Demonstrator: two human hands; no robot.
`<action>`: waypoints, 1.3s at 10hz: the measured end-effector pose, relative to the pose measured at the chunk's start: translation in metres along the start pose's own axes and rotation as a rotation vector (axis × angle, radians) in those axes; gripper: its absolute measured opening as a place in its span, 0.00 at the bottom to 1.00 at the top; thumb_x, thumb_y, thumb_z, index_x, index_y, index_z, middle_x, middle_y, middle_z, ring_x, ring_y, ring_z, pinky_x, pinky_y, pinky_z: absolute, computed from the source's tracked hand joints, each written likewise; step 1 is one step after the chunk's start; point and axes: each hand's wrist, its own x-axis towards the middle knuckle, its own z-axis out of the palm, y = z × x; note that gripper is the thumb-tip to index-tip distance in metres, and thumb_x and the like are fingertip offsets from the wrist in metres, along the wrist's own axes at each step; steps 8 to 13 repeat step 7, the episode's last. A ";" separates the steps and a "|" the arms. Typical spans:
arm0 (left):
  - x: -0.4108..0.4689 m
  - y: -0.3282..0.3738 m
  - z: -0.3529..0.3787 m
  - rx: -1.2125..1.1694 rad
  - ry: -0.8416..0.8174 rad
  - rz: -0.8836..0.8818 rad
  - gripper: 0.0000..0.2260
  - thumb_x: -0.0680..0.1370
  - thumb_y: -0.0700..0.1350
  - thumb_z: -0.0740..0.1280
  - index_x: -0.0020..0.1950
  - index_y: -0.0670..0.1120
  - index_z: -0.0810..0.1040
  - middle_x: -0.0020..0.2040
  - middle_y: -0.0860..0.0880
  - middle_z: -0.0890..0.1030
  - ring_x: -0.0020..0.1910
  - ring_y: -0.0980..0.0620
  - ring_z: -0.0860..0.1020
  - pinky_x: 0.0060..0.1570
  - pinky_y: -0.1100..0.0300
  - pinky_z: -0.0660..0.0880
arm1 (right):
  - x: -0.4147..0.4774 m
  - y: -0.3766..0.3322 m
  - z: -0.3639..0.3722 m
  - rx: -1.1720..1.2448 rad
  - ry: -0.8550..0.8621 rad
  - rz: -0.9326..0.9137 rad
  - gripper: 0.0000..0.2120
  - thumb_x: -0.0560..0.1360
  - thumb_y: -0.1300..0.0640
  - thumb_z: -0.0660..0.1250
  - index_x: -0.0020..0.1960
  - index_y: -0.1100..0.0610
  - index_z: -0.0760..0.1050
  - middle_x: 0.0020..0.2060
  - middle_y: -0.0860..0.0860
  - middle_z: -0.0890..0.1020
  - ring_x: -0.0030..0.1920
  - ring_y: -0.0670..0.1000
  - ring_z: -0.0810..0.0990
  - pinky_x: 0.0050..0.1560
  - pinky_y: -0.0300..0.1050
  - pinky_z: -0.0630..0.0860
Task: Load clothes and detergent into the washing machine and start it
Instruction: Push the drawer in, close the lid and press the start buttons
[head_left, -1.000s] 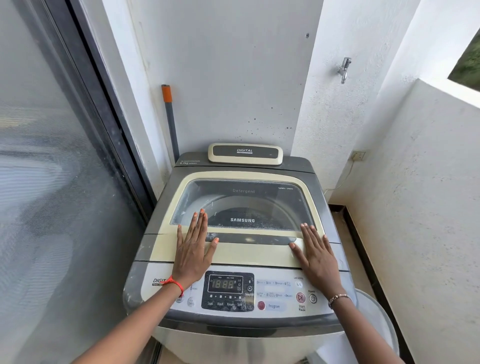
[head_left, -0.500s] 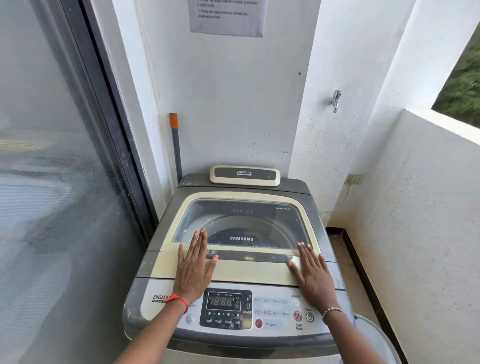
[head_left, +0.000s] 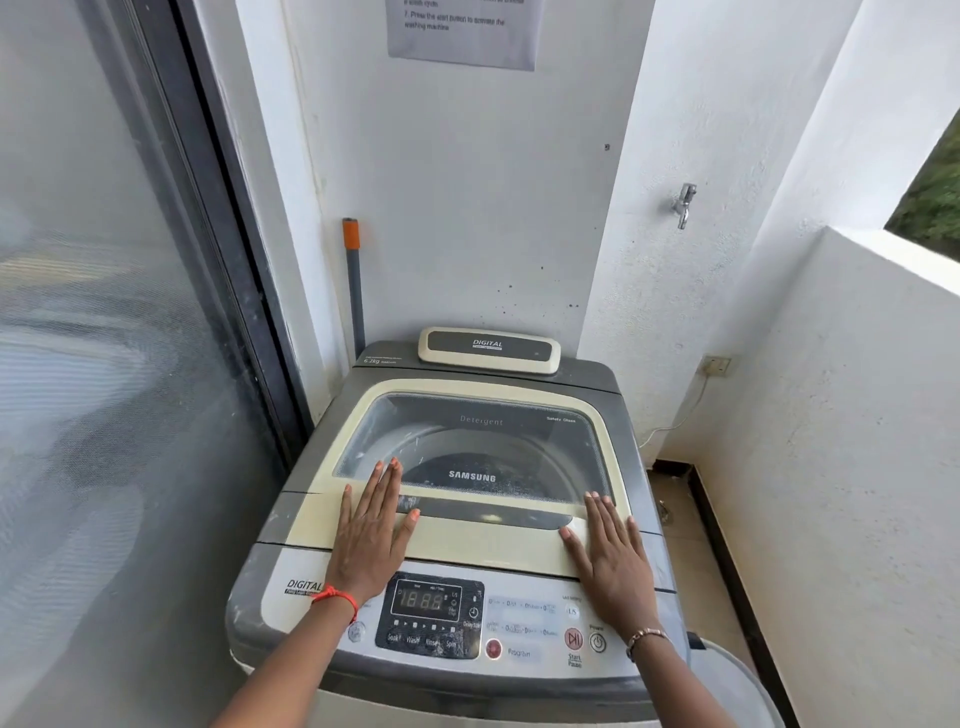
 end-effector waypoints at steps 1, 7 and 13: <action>0.000 0.000 -0.001 -0.002 -0.003 0.002 0.34 0.75 0.66 0.34 0.76 0.49 0.45 0.76 0.52 0.49 0.75 0.55 0.46 0.73 0.50 0.41 | -0.001 0.000 0.000 0.003 0.005 0.004 0.50 0.62 0.27 0.22 0.76 0.53 0.46 0.75 0.45 0.51 0.71 0.38 0.40 0.74 0.43 0.38; 0.017 0.025 0.001 0.026 0.103 0.065 0.28 0.80 0.58 0.41 0.77 0.46 0.46 0.75 0.47 0.59 0.75 0.56 0.44 0.72 0.52 0.40 | 0.005 -0.032 0.011 0.124 0.194 -0.016 0.39 0.73 0.30 0.38 0.74 0.54 0.50 0.74 0.46 0.56 0.70 0.33 0.33 0.71 0.38 0.36; 0.017 0.025 0.001 0.026 0.103 0.065 0.28 0.80 0.58 0.41 0.77 0.46 0.46 0.75 0.47 0.59 0.75 0.56 0.44 0.72 0.52 0.40 | 0.005 -0.032 0.011 0.124 0.194 -0.016 0.39 0.73 0.30 0.38 0.74 0.54 0.50 0.74 0.46 0.56 0.70 0.33 0.33 0.71 0.38 0.36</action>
